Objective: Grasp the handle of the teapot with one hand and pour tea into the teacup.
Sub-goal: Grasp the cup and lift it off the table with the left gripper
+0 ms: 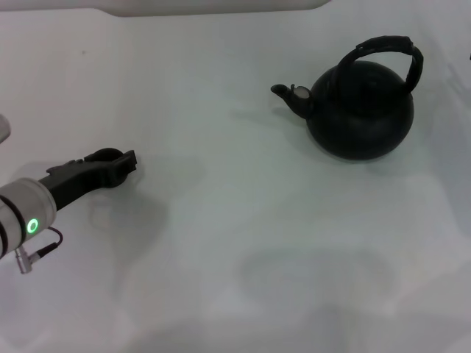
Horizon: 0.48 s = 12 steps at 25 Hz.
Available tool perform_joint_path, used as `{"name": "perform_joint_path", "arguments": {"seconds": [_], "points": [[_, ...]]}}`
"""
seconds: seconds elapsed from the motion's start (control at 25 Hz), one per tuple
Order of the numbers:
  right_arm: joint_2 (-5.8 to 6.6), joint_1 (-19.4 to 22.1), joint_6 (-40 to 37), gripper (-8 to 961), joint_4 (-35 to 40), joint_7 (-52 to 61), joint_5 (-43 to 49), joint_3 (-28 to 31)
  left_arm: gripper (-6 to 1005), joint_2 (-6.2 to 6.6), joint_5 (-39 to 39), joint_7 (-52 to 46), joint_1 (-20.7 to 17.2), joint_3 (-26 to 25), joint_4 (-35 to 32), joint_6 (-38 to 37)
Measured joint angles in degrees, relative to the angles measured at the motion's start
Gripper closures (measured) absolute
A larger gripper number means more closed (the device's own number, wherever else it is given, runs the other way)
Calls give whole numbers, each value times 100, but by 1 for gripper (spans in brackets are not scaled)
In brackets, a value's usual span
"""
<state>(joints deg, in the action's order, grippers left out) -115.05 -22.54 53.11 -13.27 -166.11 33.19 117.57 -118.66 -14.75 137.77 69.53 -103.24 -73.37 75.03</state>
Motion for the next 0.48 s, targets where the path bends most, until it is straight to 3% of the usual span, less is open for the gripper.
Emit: {"name": "perform_joint_path", "arguments": {"seconds": [0.48], "points": [[-7,-13,13,83,0,0,4,-7,298,1,1,-73,-70,300,-72,638]]}}
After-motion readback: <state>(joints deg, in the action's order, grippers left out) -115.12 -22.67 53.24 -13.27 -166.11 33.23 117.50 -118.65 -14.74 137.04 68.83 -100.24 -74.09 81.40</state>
